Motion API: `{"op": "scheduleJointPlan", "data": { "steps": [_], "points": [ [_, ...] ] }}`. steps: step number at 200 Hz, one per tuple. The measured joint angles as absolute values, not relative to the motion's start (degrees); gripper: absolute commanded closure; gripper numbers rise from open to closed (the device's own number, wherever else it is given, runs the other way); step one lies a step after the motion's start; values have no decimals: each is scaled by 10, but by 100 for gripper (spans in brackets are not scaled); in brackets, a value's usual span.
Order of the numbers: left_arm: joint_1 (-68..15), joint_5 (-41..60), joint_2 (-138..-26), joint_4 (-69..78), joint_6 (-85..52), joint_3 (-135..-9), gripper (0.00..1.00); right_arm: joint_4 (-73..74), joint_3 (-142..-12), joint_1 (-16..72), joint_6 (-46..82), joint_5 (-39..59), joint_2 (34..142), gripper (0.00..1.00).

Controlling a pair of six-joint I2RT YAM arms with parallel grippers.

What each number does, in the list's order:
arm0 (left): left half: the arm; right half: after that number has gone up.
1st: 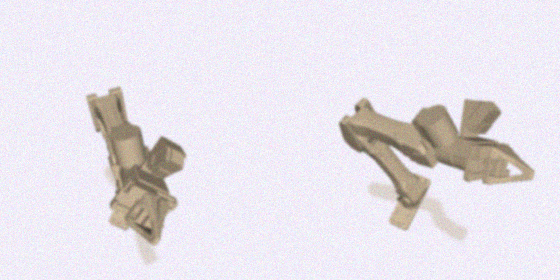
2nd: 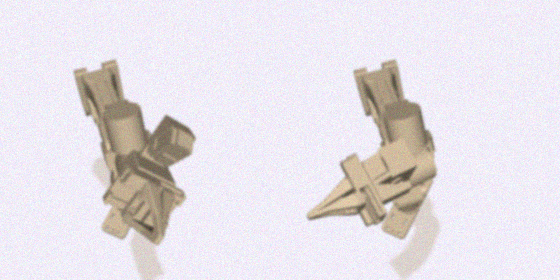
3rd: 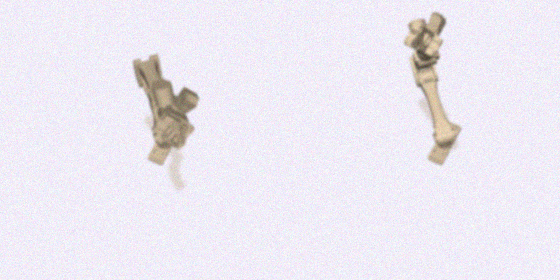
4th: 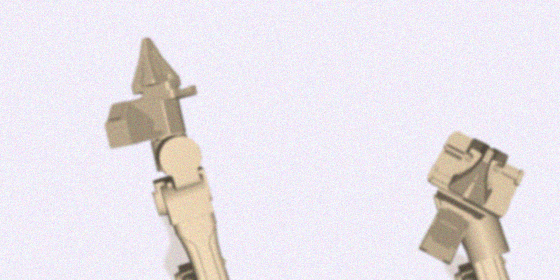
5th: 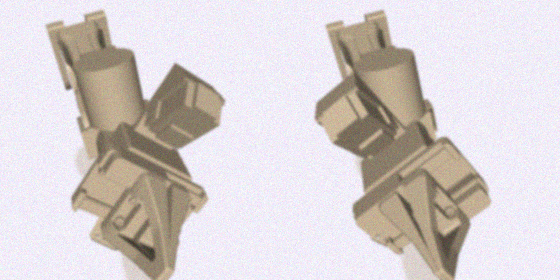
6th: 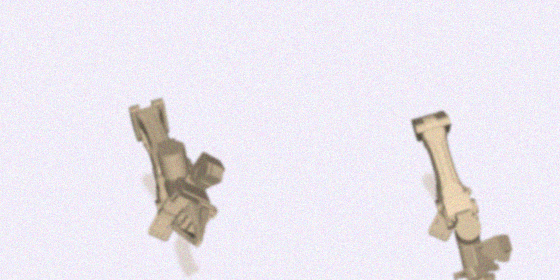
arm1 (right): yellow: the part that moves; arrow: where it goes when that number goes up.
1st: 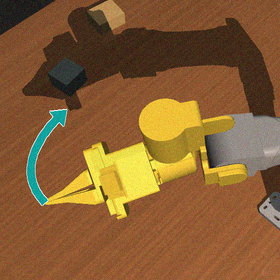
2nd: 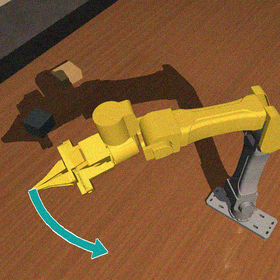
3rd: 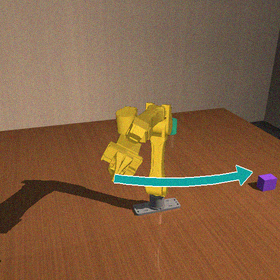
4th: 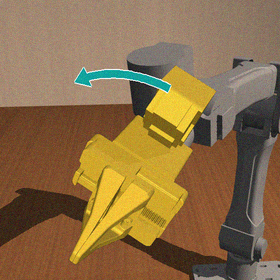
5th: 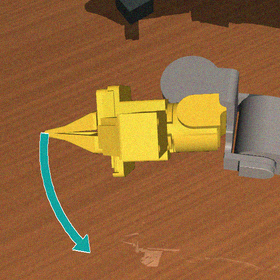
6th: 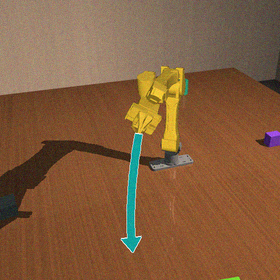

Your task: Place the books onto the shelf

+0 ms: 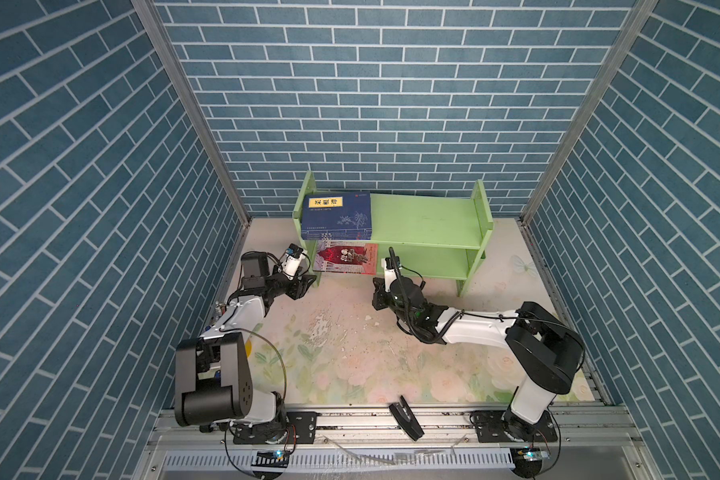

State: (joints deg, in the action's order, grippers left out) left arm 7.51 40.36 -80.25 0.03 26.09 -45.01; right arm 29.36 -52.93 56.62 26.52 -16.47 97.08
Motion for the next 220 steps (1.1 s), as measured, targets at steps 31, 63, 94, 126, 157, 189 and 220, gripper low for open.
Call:
{"op": "scheduleJointPlan", "data": {
  "steps": [31,63,94,126,157,189,220],
  "points": [
    [75,413,-746,-92,255,-471,39,218,-526,575,268,-131,882,90],
    [75,436,-732,-162,197,-519,39,159,-509,577,288,-90,814,90],
    [73,473,-714,-187,112,-528,39,114,-455,577,318,-66,778,87],
    [56,489,-709,-192,57,-526,39,66,-426,575,353,-77,756,94],
    [22,488,-710,-178,44,-509,41,68,-393,563,385,-104,726,96],
    [-25,476,-721,-129,28,-479,52,91,-347,543,417,-122,714,99],
    [-36,453,-741,-57,-33,-444,64,93,-338,541,429,-145,697,100]
  ]
}}
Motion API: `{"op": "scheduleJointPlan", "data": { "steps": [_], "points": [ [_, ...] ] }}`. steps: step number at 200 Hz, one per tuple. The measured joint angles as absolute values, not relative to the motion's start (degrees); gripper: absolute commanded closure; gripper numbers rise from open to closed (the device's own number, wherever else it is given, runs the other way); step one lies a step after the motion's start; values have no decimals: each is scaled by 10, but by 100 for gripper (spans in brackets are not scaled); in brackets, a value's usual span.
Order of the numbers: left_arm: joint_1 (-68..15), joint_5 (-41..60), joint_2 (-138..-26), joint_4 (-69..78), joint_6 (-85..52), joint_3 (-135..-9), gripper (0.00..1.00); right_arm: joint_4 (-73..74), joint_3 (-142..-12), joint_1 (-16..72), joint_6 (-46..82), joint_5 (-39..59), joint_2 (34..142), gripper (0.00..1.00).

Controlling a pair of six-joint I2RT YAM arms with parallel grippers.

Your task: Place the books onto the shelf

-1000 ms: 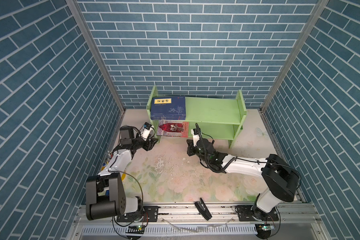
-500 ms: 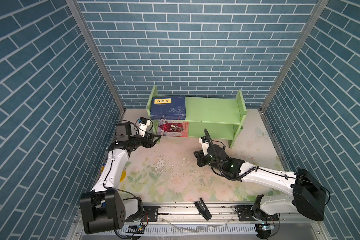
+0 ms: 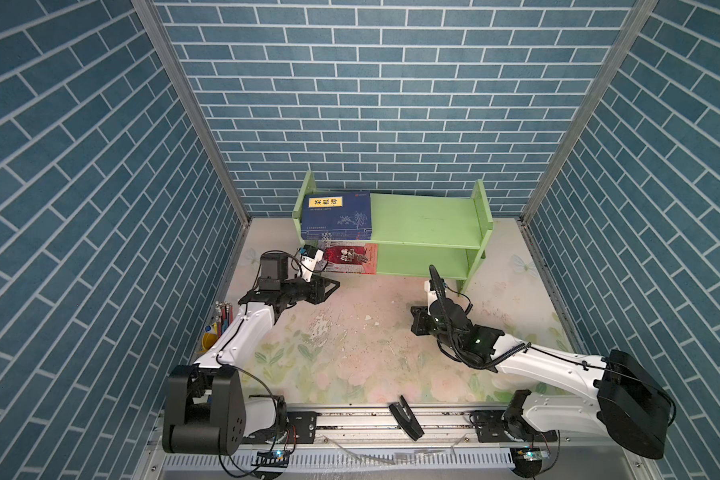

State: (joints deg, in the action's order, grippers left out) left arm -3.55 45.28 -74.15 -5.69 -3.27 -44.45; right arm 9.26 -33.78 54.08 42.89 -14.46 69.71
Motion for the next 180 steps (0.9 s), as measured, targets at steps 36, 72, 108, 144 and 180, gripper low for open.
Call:
{"op": "scheduleJointPlan", "data": {
  "steps": [36,72,108,144,180],
  "points": [
    [-36,435,-751,33,-154,-421,82,90,-338,541,435,-164,668,100],
    [-36,453,-740,111,-272,-375,81,85,-333,541,437,-174,650,100],
    [-27,457,-730,152,-349,-346,92,79,-326,540,437,-180,643,100],
    [-6,457,-740,193,-434,-336,100,73,-326,540,437,-180,643,100],
    [9,460,-777,243,-513,-335,100,57,-328,540,437,-178,643,100]
  ]
}}
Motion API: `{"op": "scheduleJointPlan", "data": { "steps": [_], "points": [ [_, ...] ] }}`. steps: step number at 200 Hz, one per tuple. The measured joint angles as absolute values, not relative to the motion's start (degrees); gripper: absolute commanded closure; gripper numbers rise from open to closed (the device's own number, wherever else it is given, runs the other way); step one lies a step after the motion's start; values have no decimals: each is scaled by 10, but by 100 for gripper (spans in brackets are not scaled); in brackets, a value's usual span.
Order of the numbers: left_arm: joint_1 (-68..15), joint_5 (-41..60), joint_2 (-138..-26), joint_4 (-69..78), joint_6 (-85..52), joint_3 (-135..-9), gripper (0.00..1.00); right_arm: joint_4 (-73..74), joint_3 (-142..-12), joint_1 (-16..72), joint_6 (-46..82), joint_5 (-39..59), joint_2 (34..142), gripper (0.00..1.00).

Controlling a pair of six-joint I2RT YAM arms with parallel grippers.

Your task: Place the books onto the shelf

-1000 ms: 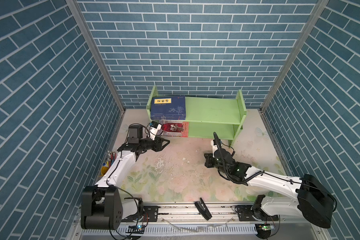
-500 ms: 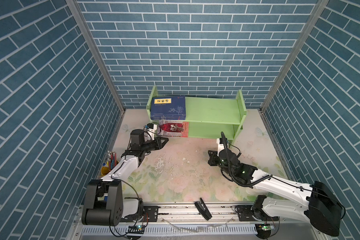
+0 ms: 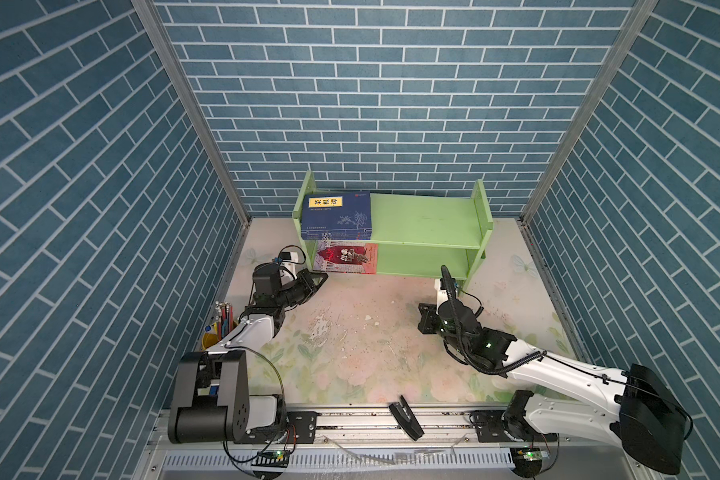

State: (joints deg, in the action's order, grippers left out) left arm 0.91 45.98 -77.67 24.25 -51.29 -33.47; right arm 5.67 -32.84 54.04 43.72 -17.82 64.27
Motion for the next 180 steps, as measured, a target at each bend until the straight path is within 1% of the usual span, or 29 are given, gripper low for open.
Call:
{"op": "scheduleJointPlan", "data": {
  "steps": [26,67,124,180],
  "points": [
    [9,468,-815,280,-554,-335,100,52,-335,540,438,-173,646,100],
    [10,477,-869,324,-603,-335,100,74,-353,540,448,-155,682,100],
    [10,479,-873,365,-633,-335,100,92,-357,540,452,-145,703,100],
    [10,481,-891,393,-659,-335,97,97,-357,540,452,-143,707,100]
  ]
}}
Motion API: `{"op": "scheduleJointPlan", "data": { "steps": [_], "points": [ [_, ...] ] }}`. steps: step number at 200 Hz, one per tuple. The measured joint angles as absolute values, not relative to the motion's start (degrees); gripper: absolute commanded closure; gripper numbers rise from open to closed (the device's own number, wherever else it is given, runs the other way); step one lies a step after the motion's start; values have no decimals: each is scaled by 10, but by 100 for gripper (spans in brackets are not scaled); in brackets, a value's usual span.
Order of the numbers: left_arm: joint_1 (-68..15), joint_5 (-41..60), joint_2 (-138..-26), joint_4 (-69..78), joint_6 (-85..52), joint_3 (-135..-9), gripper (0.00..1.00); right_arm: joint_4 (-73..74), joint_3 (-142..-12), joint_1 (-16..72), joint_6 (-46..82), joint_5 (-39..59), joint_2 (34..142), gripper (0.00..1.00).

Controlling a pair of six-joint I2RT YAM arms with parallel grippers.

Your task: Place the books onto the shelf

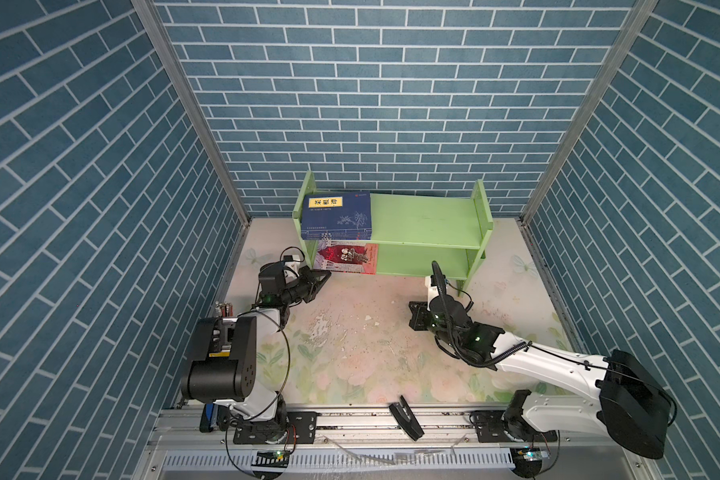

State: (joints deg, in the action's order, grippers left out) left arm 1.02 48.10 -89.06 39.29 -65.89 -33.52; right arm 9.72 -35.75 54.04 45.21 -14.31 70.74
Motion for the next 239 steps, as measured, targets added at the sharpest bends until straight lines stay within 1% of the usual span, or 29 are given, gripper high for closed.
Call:
{"op": "scheduleJointPlan", "data": {
  "steps": [12,60,82,108,129,162,218,239],
  "points": [
    [10,481,-891,395,-661,-335,95,97,-357,540,452,-143,708,100],
    [11,481,-890,397,-662,-335,95,101,-357,540,453,-143,708,100],
    [11,479,-884,384,-656,-335,96,130,-357,540,460,-144,713,100],
    [11,479,-883,380,-653,-335,96,189,-356,537,468,-136,751,100],
    [11,479,-883,379,-649,-335,96,240,-357,532,481,-115,804,100],
    [11,478,-872,369,-637,-335,96,364,-354,523,515,-80,890,100],
    [11,478,-865,367,-626,-335,97,652,-347,509,597,-35,1053,100],
    [11,478,-865,367,-625,-335,97,706,-350,506,616,-27,1089,100]
  ]
}}
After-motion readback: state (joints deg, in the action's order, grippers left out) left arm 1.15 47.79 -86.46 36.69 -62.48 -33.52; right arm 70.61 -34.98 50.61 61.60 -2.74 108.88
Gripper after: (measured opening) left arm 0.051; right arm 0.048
